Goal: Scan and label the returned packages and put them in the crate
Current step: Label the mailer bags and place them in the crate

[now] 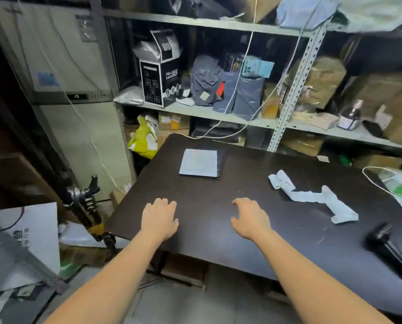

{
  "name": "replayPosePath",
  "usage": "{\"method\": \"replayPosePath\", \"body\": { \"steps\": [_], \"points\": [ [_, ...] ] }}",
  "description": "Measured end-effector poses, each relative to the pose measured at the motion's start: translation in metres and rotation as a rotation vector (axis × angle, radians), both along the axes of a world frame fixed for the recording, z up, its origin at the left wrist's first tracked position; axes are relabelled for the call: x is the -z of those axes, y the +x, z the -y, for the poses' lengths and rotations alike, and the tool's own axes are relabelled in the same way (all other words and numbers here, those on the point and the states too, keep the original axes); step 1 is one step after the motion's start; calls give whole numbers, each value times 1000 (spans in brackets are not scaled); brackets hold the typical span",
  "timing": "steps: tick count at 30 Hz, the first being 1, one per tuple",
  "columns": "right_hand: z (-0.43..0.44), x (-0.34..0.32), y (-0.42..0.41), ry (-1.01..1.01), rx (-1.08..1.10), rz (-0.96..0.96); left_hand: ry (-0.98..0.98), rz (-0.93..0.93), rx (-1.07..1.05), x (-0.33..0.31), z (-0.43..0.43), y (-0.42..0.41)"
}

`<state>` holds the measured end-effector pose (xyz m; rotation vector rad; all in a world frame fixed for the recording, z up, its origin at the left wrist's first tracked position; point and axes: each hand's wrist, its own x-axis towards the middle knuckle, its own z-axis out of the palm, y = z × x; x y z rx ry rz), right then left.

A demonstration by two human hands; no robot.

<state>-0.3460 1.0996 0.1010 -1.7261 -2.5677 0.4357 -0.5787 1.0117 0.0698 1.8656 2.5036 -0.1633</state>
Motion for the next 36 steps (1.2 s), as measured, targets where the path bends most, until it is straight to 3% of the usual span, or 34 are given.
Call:
{"method": "replayPosePath", "body": {
  "steps": [5, 15, 21, 26, 31, 36],
  "points": [
    [-75, 17, -27, -77, 57, -119, -28, 96, -55, 15, -74, -33],
    [-240, 81, -88, -392, 316, -573, 123, 659, -452, 61, -205, -80],
    [-310, 118, -126, -561, 370, -613, 223, 892, -665, 85, -280, -90],
    [-332, 133, -142, -513, 395, -567, 332, 1106, -834, 104, -315, -90],
    [-335, 134, -143, -483, 422, -547, 426, 1113, -738, 99, -312, -88],
    [-311, 117, -105, -439, 439, -693, 400, 1257, -685, 81, -300, -70]
  ]
}}
